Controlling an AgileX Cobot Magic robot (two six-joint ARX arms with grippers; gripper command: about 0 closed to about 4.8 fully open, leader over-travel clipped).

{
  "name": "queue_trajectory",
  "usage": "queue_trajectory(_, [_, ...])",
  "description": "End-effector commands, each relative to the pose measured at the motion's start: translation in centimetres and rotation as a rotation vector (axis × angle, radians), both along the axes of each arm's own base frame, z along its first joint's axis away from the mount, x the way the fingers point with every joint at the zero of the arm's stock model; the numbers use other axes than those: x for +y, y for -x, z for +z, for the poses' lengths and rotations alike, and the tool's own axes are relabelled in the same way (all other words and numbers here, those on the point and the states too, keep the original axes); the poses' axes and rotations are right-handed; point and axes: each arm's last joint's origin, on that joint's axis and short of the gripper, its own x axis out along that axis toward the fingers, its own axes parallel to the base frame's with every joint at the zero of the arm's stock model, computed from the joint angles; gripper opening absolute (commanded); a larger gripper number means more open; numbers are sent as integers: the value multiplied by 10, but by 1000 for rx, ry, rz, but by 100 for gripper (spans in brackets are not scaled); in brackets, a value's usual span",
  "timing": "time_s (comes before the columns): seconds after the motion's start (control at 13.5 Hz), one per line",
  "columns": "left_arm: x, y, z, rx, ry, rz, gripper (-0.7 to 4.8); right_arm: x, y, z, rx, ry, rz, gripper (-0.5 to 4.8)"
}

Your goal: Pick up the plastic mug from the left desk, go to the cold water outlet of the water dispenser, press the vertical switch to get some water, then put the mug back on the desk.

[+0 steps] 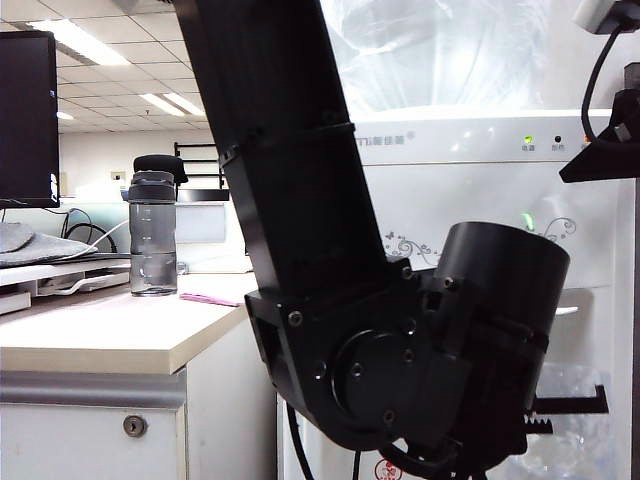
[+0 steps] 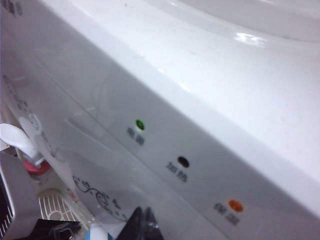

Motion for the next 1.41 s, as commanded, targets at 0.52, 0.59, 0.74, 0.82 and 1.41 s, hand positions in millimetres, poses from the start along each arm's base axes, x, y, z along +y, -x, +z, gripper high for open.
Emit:
queue_trajectory(0.52, [-4, 2, 5, 32, -20, -84, -6, 0, -1, 6, -29, -9, 0, -1])
queue_trajectory(0.59, [-4, 2, 4, 34, -22, -84, -6, 0, -2, 8, -33, -9, 0, -1])
queue_trajectory(0.74, [-4, 2, 4, 37, -24, -92, -6, 0, -2, 9, -45, -10, 0, -1])
queue_trajectory(0.82, [-4, 2, 4, 36, -25, -95, -6, 0, -2, 9, -46, -10, 0, -1])
queue_trajectory(1.41, [-6, 1, 16, -6, 17, -102, -6, 0, -3, 12, -66, -7, -17, -1])
